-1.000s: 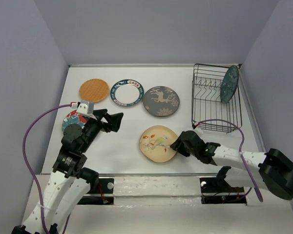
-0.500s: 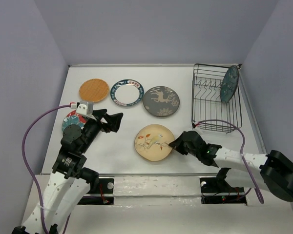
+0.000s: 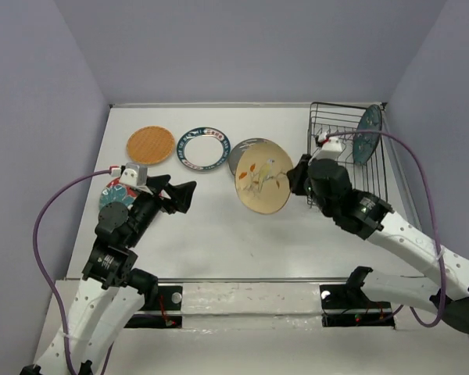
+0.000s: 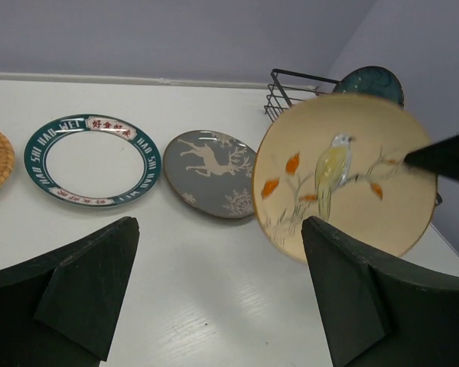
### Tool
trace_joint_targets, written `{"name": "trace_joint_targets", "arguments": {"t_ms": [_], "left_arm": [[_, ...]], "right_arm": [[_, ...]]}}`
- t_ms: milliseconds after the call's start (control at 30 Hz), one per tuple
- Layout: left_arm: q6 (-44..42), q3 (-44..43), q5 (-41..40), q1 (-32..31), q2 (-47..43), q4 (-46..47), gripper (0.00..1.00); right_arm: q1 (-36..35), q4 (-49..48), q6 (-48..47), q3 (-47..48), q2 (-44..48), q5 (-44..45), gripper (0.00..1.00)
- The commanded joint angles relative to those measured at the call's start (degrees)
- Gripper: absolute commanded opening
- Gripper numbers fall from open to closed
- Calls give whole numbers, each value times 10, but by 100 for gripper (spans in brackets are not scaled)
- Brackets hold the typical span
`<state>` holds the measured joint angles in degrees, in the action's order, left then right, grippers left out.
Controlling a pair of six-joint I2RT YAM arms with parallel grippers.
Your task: Load the plates into the dish rack
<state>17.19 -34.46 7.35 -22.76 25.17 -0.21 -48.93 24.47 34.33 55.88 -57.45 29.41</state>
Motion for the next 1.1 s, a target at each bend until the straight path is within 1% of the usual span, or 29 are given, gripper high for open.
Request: {"name": "trace_joint_targets", "arguments": {"t_ms": [0, 33, 67, 133, 167, 200, 233, 267, 300, 367, 400, 467, 500, 567, 767, 933, 1067], "left_arm": [[-5, 4, 13, 4, -7, 26, 99], [-5, 4, 13, 4, -8, 26, 99], [-5, 4, 15, 4, -10, 26, 99], [-5, 3, 15, 4, -13, 26, 99], [-5, 4, 16, 4, -16, 26, 99], [-5, 4, 16, 4, -17, 26, 99], [-5, 3, 16, 4, -19, 26, 99], [-5, 3, 16, 3, -20, 26, 99], [-5, 4, 17, 3, -20, 26, 99], [-6, 4, 17, 3, -20, 26, 99], [-6, 4, 16, 1, -20, 26, 99], [-6, 4, 15, -1, -20, 25, 99], [-7, 3, 15, -3, -21, 25, 99], [-6, 3, 14, -4, -21, 25, 99], [-8, 3, 13, -9, -21, 25, 99], [-8, 3, 12, -11, -17, 24, 99], [-7, 3, 12, -11, -17, 24, 99]], "right_arm": [[63, -67, -168, 170, -27, 140, 7], [98, -68, -211, 192, -37, 153, 7], [116, -71, -233, 231, -60, 160, 7], [161, -73, -268, 267, -84, 166, 7], [202, -79, -303, 281, -97, 166, 7], [220, -92, -336, 308, -124, 173, 7], [238, -95, -336, 322, -139, 171, 7], [253, -99, -375, 336, -153, 169, 7], [279, -107, -393, 365, -187, 173, 7], [299, -114, -435, 397, -220, 182, 7], [315, -127, -450, 424, -248, 188, 7], [329, -151, -505, 440, -273, 202, 7], [341, -178, -525, 451, -297, 209, 7], [347, -191, -563, 458, -316, 215, 7], [377, -257, -617, 441, -373, 219, 7], [395, -271, -615, 420, -393, 208, 7], [395, -275, -607, 388, -398, 202, 7]]}}
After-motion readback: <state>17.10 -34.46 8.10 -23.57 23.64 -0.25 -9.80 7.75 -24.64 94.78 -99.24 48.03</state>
